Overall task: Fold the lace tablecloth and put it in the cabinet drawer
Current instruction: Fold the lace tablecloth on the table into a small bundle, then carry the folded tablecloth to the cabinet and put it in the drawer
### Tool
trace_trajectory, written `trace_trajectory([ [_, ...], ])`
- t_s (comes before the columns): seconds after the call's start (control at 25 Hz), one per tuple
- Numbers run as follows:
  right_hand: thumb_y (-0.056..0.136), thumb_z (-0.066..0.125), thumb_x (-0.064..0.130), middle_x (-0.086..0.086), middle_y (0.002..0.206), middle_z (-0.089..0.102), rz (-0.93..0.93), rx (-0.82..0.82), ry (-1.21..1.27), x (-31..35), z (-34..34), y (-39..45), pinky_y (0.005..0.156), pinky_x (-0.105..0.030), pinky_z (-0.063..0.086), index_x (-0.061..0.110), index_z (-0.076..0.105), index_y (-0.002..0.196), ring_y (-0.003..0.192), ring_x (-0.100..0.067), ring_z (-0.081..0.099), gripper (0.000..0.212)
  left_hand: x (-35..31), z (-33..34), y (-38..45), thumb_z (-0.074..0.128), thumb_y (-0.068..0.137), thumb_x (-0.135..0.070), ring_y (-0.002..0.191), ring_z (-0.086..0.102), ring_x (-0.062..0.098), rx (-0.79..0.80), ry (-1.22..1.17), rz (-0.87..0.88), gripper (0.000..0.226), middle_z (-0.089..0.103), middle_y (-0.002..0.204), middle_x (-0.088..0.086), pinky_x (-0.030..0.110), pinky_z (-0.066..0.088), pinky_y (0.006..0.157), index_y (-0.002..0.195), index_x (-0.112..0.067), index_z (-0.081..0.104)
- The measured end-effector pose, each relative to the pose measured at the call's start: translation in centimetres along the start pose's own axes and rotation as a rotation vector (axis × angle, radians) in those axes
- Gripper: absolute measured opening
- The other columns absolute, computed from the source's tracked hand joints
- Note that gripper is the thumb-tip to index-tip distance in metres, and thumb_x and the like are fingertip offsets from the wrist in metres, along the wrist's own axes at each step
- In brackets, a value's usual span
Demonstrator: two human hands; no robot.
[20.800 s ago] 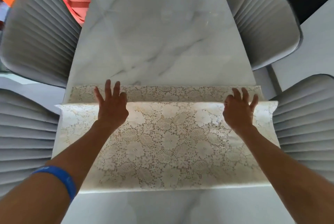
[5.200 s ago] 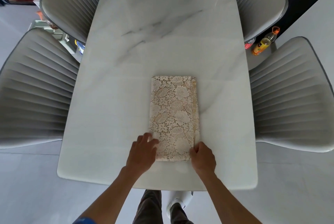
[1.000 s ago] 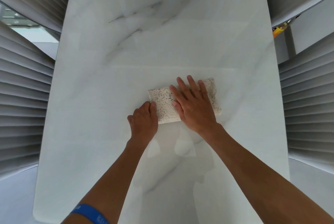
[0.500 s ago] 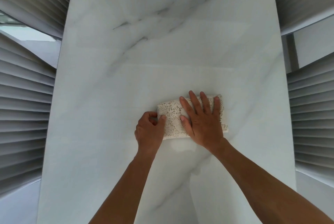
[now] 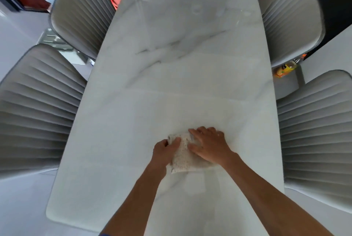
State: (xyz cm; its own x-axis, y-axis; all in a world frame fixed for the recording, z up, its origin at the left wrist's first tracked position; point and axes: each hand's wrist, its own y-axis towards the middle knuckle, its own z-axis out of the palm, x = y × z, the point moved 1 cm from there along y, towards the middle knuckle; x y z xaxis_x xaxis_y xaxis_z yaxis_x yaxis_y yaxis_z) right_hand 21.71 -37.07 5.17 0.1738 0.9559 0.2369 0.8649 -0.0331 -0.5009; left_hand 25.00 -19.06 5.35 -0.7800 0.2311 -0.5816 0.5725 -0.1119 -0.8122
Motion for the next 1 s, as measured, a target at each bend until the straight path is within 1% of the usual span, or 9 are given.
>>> trace_trajectory([
  [0.08, 0.078, 0.047, 0.075, 0.006, 0.134, 0.049, -0.059, 0.042, 0.072, -1.0, -2.5, -3.3, 0.103, -0.046, 0.034, 0.036, 0.044, 0.137, 0.127, -0.023, 0.041, 0.071, -0.2, -0.5, -4.2, 0.074, 0.082, -0.034, 0.088, 0.069, 0.024, 0.101, 0.052, 0.167, 0.025, 0.07, 0.101, 0.013, 0.044, 0.059, 0.078, 0.093, -0.014, 0.065],
  [0.2, 0.072, 0.067, 0.066, 0.015, 0.137, 0.053, -0.218, 0.077, 0.334, 0.3, -7.2, -7.6, 0.109, -0.038, 0.035, 0.045, 0.048, 0.133, 0.131, -0.01, 0.043, 0.068, -4.0, -1.5, -10.6, 0.076, 0.078, -0.034, 0.074, 0.06, 0.013, 0.264, 0.363, 0.48, 0.022, 0.065, 0.082, 0.0, 0.032, 0.049, 0.068, 0.087, -0.02, 0.062],
  [0.28, 0.072, 0.074, 0.056, 0.015, 0.112, 0.07, -0.277, 0.142, 0.711, 2.6, -9.7, -10.1, 0.094, -0.036, 0.051, 0.045, 0.06, 0.118, 0.106, -0.005, 0.064, 0.049, -7.8, -1.9, -14.5, 0.081, 0.076, -0.03, 0.071, 0.063, 0.009, 0.276, 0.425, 0.621, 0.021, 0.069, 0.08, -0.001, 0.026, 0.049, 0.065, 0.09, -0.023, 0.067],
  [0.44, 0.077, 0.077, 0.047, -0.009, 0.106, 0.075, -0.247, 0.046, 1.369, 7.1, -11.2, -13.9, 0.089, -0.053, 0.056, 0.022, 0.069, 0.108, 0.098, -0.03, 0.072, 0.04, -9.9, -5.1, -22.1, 0.086, 0.062, -0.049, 0.077, 0.072, 0.008, -0.125, 0.065, 0.75, 0.054, 0.075, 0.096, -0.005, 0.021, 0.055, 0.068, 0.11, -0.04, 0.062],
  [0.56, 0.08, 0.077, 0.04, -0.014, 0.111, 0.072, -0.191, -0.013, 1.64, 11.2, -10.7, -15.2, 0.084, -0.049, 0.058, 0.018, 0.064, 0.114, 0.1, -0.033, 0.071, 0.042, -3.2, -6.1, -26.4, 0.087, 0.064, -0.043, 0.097, 0.069, 0.005, -0.038, -0.057, 0.667, 0.09, 0.067, 0.115, -0.015, 0.027, 0.057, 0.076, 0.136, -0.057, 0.034],
  [0.68, 0.081, 0.075, 0.033, 0.008, 0.124, 0.064, -0.248, -0.224, 1.388, 15.1, -10.0, -16.8, 0.078, -0.018, 0.055, 0.045, 0.042, 0.133, 0.104, -0.004, 0.067, 0.063, 2.1, -6.0, -27.5, 0.08, 0.077, -0.01, 0.099, 0.065, -0.007, -0.168, -0.054, 0.72, 0.089, 0.062, 0.118, -0.027, 0.017, 0.056, 0.074, 0.141, -0.051, 0.034],
  [0.76, 0.082, 0.071, 0.031, 0.025, 0.149, 0.032, -0.434, -0.291, 1.019, 17.9, -8.6, -18.8, 0.09, 0.001, 0.037, 0.058, 0.019, 0.142, 0.127, 0.017, 0.038, 0.084, 4.1, -7.7, -28.6, 0.076, 0.079, -0.002, 0.101, 0.063, -0.009, -0.283, -0.117, 0.736, 0.077, 0.06, 0.123, -0.027, 0.014, 0.054, 0.077, 0.139, -0.042, 0.046],
  [0.88, 0.089, 0.063, 0.036, 0.022, 0.161, -0.001, -0.666, -0.331, 0.701, 21.9, -5.5, -21.8, 0.105, -0.009, 0.028, 0.051, 0.02, 0.147, 0.144, 0.01, 0.006, 0.074, 7.7, -11.6, -30.5, 0.077, 0.077, -0.009, 0.107, 0.065, 0.001, -0.358, -0.209, 0.739, 0.074, 0.067, 0.121, -0.021, 0.019, 0.055, 0.084, 0.136, -0.043, 0.05],
  [1.0, 0.091, 0.061, 0.035, 0.013, 0.163, 0.009, -0.82, -0.32, 0.648, 26.4, -2.6, -24.0, 0.113, -0.012, 0.024, 0.037, 0.036, 0.146, 0.147, 0.002, 0.012, 0.06, 12.0, -15.1, -32.9, 0.08, 0.076, -0.016, 0.105, 0.068, 0.007, -0.457, -0.288, 0.742, 0.074, 0.07, 0.117, -0.018, 0.017, 0.056, 0.079, 0.135, -0.047, 0.048],
])
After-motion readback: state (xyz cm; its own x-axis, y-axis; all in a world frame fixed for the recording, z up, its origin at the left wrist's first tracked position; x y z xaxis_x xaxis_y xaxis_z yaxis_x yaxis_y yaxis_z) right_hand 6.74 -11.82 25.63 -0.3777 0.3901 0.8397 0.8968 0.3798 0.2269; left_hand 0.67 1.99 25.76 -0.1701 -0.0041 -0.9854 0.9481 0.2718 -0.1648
